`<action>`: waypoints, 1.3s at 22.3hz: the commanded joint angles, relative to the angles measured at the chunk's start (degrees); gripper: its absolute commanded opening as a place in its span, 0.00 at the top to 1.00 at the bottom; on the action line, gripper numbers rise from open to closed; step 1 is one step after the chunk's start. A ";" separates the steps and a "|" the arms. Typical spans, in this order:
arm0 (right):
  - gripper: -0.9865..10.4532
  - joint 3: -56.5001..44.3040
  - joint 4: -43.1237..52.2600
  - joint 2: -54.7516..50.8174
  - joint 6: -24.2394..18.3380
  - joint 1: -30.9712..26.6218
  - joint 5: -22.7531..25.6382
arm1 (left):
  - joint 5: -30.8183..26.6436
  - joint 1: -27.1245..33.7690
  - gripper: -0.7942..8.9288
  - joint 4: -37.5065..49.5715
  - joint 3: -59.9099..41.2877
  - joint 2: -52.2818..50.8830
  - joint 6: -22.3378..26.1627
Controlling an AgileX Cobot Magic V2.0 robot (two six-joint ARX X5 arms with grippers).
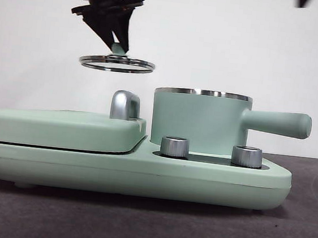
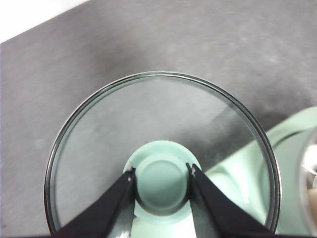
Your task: Put the buns in a small steamer
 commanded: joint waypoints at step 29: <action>0.56 -29.27 14.67 -55.76 7.30 5.27 0.17 | 0.13 -21.33 0.90 -3.17 2.64 0.81 -1.86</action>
